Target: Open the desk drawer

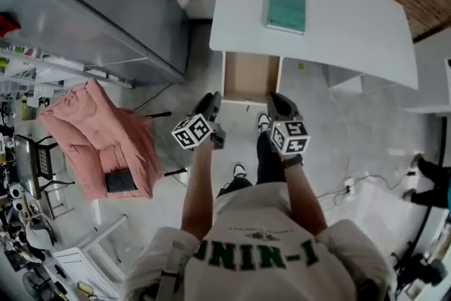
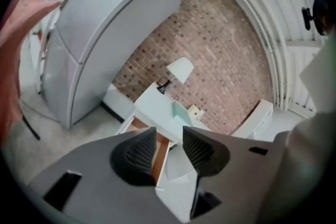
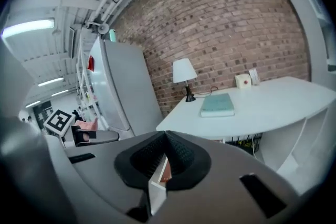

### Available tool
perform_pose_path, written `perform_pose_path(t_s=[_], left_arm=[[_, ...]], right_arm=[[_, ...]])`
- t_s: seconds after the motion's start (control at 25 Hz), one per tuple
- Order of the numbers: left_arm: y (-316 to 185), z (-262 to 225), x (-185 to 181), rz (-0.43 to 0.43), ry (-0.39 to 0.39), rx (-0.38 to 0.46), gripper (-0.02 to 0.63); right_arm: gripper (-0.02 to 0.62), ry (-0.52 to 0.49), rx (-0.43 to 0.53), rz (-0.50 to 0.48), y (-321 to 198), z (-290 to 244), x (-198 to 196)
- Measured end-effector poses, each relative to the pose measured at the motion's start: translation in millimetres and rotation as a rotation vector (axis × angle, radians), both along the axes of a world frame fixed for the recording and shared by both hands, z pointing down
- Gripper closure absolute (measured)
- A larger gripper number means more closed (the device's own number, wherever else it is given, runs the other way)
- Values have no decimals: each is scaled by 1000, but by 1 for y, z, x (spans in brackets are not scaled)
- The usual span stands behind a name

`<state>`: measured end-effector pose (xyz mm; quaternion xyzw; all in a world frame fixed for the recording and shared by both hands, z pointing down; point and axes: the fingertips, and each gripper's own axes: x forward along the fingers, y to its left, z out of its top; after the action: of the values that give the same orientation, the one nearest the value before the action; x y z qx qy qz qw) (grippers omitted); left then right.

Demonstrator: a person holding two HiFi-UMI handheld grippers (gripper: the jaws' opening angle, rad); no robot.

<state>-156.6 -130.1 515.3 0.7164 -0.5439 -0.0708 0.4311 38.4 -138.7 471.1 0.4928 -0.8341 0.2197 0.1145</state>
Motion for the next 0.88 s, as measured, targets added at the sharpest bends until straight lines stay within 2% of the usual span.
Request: perform_pose_path(t_s=[0.16,0.32,0.4,0.52,0.64,0.88], left_arm=[[-2,-73,11,52,-155,141,486],[-2,-130,33,118,-347,283,532],[9,-153,38,126,-416,334,557],[25,-184,41,119,-482,403,597],[36,-207,43,120,-532,467,603],[57,-231,41,112,-551,529,604]], right_arm=[[594,-8,92,12,2,-51,-6],[594,2,193,29,0,-97,-3],[594,13,237,44,5,-119,1],[594,7,297,52,16,-151,6],[594,19,344,49,26,-170,6],[594,48,373,60,47,-178,10]])
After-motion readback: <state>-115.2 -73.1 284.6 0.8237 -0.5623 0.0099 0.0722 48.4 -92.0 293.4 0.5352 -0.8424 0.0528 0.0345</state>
